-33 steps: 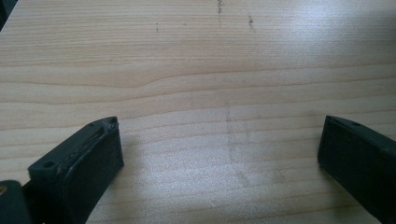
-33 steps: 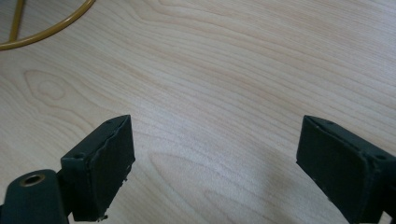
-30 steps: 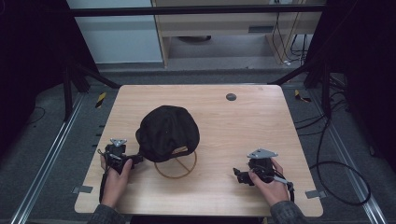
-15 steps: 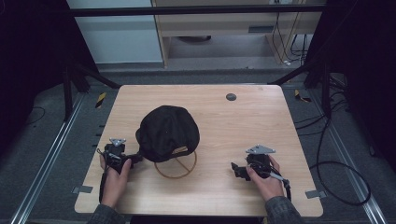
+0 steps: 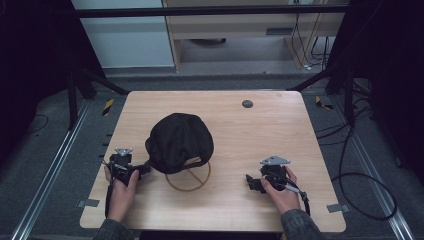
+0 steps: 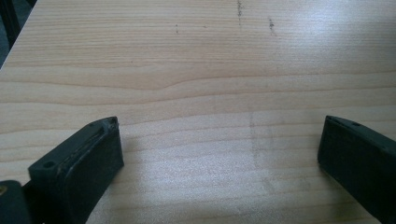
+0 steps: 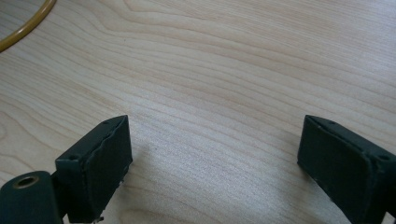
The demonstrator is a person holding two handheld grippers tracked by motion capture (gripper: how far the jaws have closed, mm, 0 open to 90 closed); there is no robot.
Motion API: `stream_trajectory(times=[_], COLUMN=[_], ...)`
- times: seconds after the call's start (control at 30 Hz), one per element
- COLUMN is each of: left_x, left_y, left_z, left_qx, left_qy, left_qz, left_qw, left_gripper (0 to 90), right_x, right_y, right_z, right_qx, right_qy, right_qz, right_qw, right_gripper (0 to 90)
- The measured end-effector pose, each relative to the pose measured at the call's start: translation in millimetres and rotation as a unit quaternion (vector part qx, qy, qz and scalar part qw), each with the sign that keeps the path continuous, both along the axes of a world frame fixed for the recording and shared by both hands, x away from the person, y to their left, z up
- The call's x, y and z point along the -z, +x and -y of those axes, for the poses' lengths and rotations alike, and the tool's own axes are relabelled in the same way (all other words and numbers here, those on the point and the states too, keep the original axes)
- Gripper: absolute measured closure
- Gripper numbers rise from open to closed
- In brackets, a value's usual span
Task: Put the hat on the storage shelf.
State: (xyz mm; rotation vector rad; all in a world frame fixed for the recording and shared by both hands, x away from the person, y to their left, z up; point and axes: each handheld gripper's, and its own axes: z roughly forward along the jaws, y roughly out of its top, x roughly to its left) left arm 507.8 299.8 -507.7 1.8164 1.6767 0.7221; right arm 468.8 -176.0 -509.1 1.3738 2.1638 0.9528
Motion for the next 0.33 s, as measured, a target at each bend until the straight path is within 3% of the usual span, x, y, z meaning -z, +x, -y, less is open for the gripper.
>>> stream_trajectory(times=[0.07, 0.33], left_x=[0.0, -0.1], left_y=[0.1, -0.1], left_z=[-0.5, -1.6], left_qx=[-0.003, -0.008], left_qy=[0.0, 0.0], left_qz=[0.0, 0.0], left_qw=[1.0, 1.0], left_gripper=[0.0, 0.0], right_x=[2.0, 2.8], right_y=[-0.9, -1.1], right_z=[-2.2, -2.1], right_qx=[-0.002, -0.001], right_qy=[-0.011, -0.011], right_qz=[0.008, 0.01], right_qw=[0.9999, 0.9999], right_gripper=[7.7, 6.9])
